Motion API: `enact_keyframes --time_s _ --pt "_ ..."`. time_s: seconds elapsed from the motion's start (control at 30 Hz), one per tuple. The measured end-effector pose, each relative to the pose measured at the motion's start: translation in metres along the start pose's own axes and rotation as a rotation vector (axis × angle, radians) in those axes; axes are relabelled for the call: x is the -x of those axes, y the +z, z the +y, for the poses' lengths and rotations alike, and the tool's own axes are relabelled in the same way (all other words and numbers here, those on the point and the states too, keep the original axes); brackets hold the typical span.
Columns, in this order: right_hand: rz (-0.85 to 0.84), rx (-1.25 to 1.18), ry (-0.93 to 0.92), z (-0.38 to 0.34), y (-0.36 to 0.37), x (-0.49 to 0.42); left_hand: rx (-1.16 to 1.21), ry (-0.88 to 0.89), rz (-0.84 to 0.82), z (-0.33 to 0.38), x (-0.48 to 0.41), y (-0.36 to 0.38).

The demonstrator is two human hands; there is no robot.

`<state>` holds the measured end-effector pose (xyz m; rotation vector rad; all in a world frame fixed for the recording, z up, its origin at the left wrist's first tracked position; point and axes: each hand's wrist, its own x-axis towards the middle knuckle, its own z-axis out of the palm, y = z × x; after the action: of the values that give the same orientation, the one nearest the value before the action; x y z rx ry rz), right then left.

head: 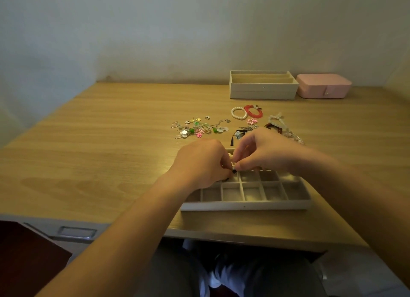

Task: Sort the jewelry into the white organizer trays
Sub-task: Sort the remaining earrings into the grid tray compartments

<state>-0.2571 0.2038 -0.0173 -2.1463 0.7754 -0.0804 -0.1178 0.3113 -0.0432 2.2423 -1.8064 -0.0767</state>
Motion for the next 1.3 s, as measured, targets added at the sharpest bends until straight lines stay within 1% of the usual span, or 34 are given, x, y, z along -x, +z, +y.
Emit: enact_keyframes --time_s 0.1,0.2,0.33,0.57,0.87,1.03,1.2,1.3 --pt "0.013 -0.01 -0.015 -0.001 0.0 0.001 -0.002 -0.029 -0.02 0.0 -0.002 0.0" --pt "0.012 0.01 -0.035 -0.004 0.003 0.001 0.072 -0.05 -0.058 -0.004 -0.002 -0.001" --pt "0.005 0.16 -0.056 -0.009 0.008 -0.002 0.197 -0.042 -0.104 -0.011 -0.003 -0.004" --pt "0.038 0.492 -0.077 -0.029 0.019 -0.007 0.282 -0.044 -0.116 -0.013 -0.002 -0.005" --pt "0.113 0.633 -0.048 -0.037 0.03 -0.009 0.356 0.003 -0.131 -0.017 0.001 -0.008" --pt "0.081 0.641 -0.052 -0.043 0.024 -0.003 0.372 0.003 -0.143 -0.019 0.001 -0.007" --pt "0.076 0.579 -0.051 -0.039 0.018 0.0 0.411 0.001 -0.1 -0.021 0.0 -0.008" --pt "0.077 0.499 -0.046 -0.034 0.015 -0.001 0.407 0.004 -0.106 -0.021 -0.001 -0.007"
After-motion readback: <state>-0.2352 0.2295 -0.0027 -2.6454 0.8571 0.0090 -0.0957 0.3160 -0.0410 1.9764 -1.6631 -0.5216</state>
